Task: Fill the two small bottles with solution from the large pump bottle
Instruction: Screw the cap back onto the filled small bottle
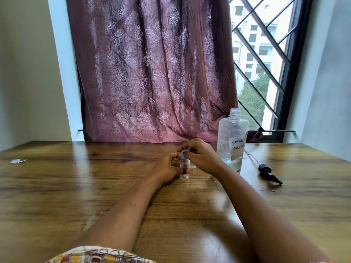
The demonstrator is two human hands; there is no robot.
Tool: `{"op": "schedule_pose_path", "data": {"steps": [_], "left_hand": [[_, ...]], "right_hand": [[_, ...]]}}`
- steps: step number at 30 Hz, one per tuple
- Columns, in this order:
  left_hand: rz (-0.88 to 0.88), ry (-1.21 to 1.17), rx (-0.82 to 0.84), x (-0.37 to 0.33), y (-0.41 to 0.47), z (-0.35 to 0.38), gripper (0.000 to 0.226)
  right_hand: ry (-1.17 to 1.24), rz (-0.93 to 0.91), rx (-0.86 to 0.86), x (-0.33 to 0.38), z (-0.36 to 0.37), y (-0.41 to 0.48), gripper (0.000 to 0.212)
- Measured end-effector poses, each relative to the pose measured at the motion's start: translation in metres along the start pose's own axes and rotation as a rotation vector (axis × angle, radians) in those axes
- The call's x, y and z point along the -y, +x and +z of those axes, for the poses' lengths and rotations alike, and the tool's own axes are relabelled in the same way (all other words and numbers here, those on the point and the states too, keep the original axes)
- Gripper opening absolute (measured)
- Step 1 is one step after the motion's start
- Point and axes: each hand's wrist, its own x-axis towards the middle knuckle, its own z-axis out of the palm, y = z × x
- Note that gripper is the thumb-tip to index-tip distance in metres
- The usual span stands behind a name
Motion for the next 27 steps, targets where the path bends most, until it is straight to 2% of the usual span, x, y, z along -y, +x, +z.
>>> {"op": "schedule_pose_path", "data": {"steps": [2, 6, 14, 17, 19, 23, 27], "left_hand": [[0.002, 0.005, -0.012, 0.0, 0.001, 0.0, 0.035], [-0.007, 0.01, -0.006, -0.001, 0.001, 0.001, 0.04], [-0.027, -0.002, -0.009, 0.0, 0.002, 0.001, 0.032], [-0.03, -0.003, -0.001, -0.001, 0.001, 0.001, 0.036], [-0.038, -0.009, -0.015, -0.001, 0.001, 0.002, 0.036], [-0.057, -0.044, -0.024, 0.001, 0.002, 0.001, 0.038], [-0.061, -0.048, -0.042, 0.001, 0.002, 0.002, 0.045]], "right_hand": [[-0.012, -0.029, -0.047, 0.0, 0.002, -0.001, 0.012], [-0.055, -0.052, -0.105, 0.0, 0.003, 0.0, 0.01], [0.088, -0.029, -0.047, 0.003, 0.001, 0.0, 0.029], [0.139, -0.036, -0.069, 0.004, 0.004, -0.002, 0.022], [0.082, -0.056, -0.115, 0.001, 0.007, -0.002, 0.02], [-0.037, -0.011, -0.312, -0.007, 0.01, 0.0, 0.033], [-0.114, 0.026, -0.272, -0.01, 0.012, 0.0, 0.028]]}}
